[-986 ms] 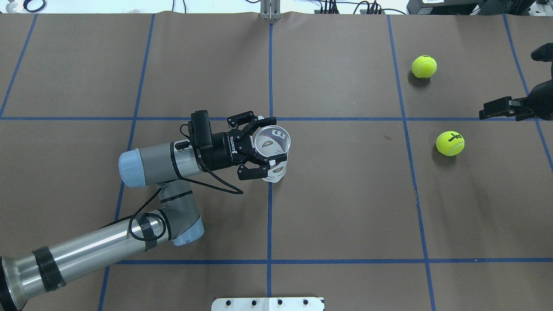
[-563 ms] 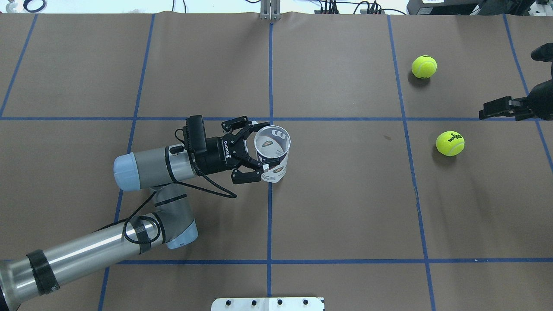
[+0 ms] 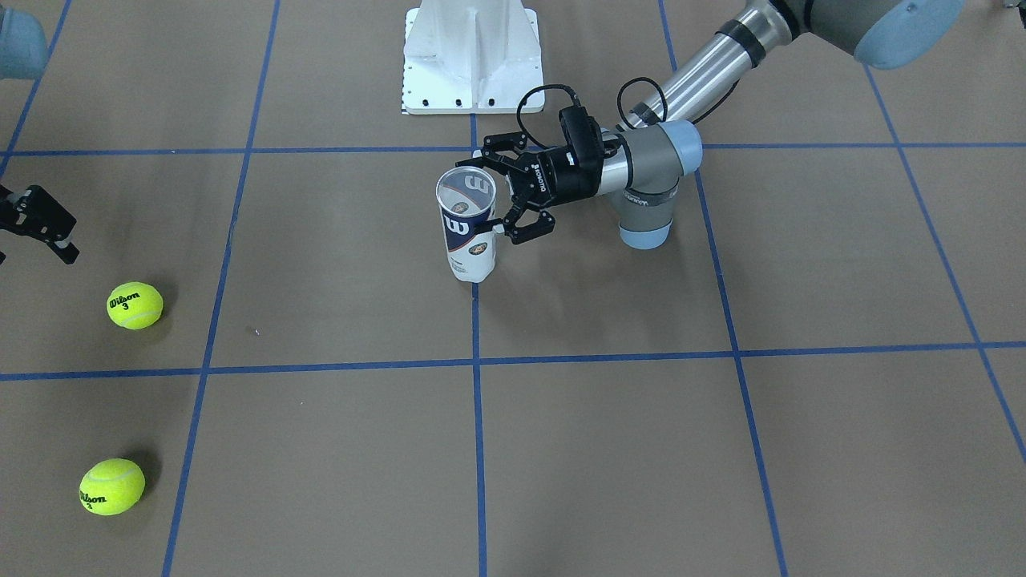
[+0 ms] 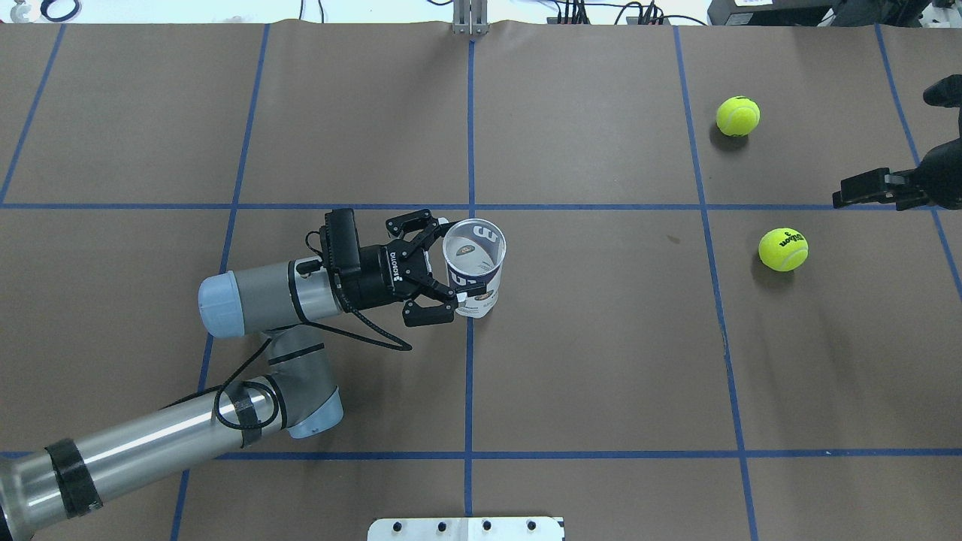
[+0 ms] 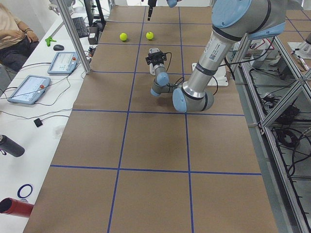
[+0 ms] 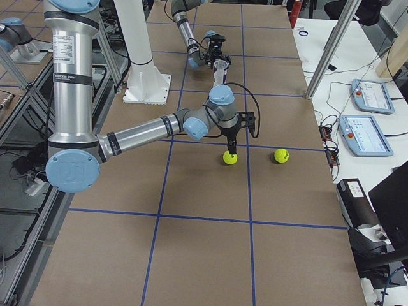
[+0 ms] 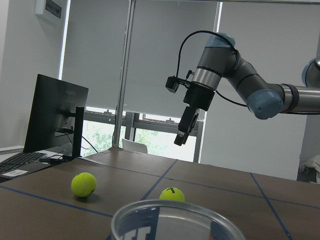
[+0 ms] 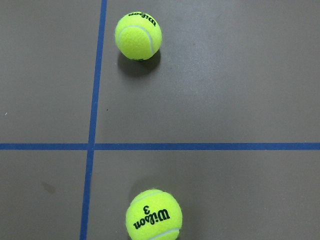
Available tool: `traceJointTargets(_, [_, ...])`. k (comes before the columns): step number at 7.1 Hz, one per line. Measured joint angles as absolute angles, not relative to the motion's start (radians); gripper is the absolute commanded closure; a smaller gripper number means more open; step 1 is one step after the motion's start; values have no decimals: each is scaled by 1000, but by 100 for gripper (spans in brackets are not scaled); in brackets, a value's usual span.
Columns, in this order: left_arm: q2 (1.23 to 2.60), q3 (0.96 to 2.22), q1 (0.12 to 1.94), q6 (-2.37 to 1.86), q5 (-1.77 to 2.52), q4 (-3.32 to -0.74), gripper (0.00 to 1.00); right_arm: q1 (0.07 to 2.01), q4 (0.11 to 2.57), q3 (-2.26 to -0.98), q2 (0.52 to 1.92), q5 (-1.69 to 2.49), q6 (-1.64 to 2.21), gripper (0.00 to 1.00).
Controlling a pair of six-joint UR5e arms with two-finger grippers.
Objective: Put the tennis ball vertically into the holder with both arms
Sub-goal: 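Move the right gripper toward the nearer yellow tennis ball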
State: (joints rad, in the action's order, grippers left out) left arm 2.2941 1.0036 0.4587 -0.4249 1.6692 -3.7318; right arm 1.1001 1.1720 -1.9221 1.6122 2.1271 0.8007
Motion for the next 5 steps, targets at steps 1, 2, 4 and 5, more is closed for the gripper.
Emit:
traceJointTargets(1, [2295, 1004, 458, -424, 1669, -3731, 17, 1100, 1172, -1922, 1612, 2127, 801, 0])
traceJointTargets(2, [2295, 1005, 458, -417, 1668, -3731, 17, 1100, 1172, -1921, 1612, 2127, 801, 0])
traceJointTargets(4, [2296, 1005, 458, -400, 1669, -3731, 17, 1099, 1172, -1915, 1608, 2124, 800, 0])
traceJointTargets(5, [2296, 1006, 458, -397, 1666, -3732, 17, 1098, 1173, -1900, 1591, 2121, 800, 0])
